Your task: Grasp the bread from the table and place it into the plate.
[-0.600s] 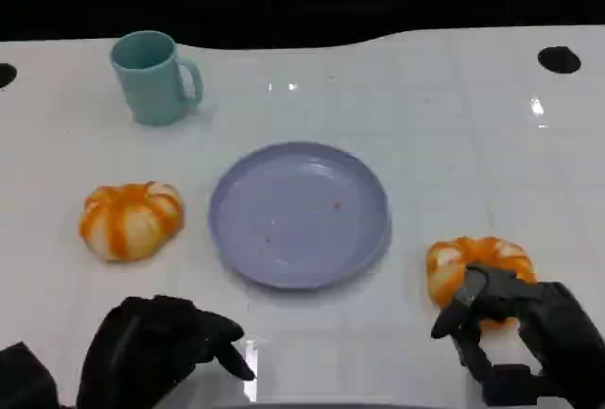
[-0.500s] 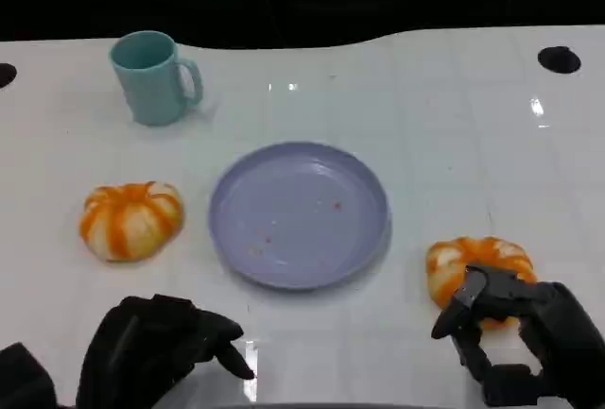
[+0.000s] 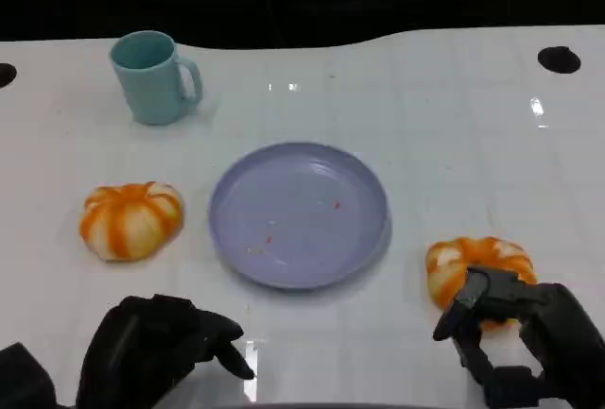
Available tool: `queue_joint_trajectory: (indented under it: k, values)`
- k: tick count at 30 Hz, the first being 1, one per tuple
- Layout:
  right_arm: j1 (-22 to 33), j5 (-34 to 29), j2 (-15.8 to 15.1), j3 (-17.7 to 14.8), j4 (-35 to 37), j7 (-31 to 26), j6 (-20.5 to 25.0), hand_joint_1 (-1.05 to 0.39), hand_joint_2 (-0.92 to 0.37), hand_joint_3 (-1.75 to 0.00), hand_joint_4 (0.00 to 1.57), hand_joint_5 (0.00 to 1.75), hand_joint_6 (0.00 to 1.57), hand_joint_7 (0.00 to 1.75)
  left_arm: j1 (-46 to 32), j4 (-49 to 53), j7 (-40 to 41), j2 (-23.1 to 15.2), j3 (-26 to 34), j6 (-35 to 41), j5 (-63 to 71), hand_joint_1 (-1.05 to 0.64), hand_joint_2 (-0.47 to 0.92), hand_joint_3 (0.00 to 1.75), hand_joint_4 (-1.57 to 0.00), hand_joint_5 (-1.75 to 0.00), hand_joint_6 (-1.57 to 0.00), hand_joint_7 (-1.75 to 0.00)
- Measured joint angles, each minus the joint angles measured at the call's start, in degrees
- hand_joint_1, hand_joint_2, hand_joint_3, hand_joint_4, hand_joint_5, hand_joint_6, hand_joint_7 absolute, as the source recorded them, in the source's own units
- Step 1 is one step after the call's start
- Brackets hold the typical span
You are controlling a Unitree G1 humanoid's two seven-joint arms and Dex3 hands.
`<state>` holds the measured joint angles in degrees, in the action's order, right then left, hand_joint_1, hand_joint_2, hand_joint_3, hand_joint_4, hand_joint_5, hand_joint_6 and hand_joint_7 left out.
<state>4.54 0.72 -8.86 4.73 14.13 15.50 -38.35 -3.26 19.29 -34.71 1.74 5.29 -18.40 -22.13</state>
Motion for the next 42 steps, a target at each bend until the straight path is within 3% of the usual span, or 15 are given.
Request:
queue_joint_trajectory:
  k: [10,16,18,21,24,29,34,42]
  values:
    - [0.1,0.2,0.0,0.0,-0.5,0.0,0.0,-0.16,-0.44,-1.16,0.79,1.66,0.79,1.24,0.0,-0.1,0.0,0.0,0.0,0.0,0.1,-0.97,0.87,0.00,-1.20,-0.96,-1.56,0.00]
    - [0.1,-1.0,0.1,-0.5,-1.4,-1.8,-0.1,-0.24,-0.59,-0.78,0.62,1.32,0.72,0.83,0.0,-0.1,0.0,0.0,0.0,0.0,0.0,-0.97,0.88,0.00,-1.20,-0.96,-1.56,0.00]
    - [0.1,-2.4,0.1,-0.8,-2.4,-3.1,-0.1,-0.30,-0.69,-0.56,0.54,1.19,0.67,0.63,0.0,-0.1,0.0,0.0,0.0,0.0,0.0,-0.97,0.88,0.00,-1.21,-0.96,-1.56,0.00]
    - [0.1,-7.3,-0.8,-1.8,-4.5,-5.1,0.5,-0.39,-0.85,-0.23,0.49,0.97,0.62,0.46,0.0,-0.1,0.0,0.0,0.0,-0.1,0.1,-0.97,0.88,0.00,-1.21,-0.95,-1.56,0.00]
    - [0.0,-14.1,-2.5,-2.6,-6.8,-7.8,1.8,-0.47,-0.91,-0.06,0.46,0.79,0.61,0.32,0.0,-0.1,0.0,0.0,0.0,-0.1,0.1,-0.98,0.88,0.00,-1.21,-0.95,-1.56,-0.01]
    - [-0.1,-22.6,-5.4,-2.9,-8.7,-11.6,2.8,-0.53,-0.92,-0.01,0.35,0.54,0.53,0.11,0.0,-0.1,0.0,0.0,0.0,0.0,0.1,-0.97,0.87,0.00,-1.21,-0.94,-1.56,0.00]
    - [0.1,-30.3,-8.0,-2.9,-11.3,-14.4,4.4,-0.56,-0.90,0.00,0.27,0.34,0.45,0.01,0.0,-0.1,0.0,0.0,0.0,0.0,0.1,-0.96,0.87,0.00,-1.21,-0.94,-1.56,0.00]
    - [1.7,-44.4,-11.4,-2.5,-20.5,-16.1,14.8,-0.60,-0.86,0.00,0.21,0.28,0.35,0.00,0.0,-0.1,0.0,0.0,0.0,0.0,0.1,-0.97,0.88,0.00,-1.21,-0.94,-1.56,0.00]
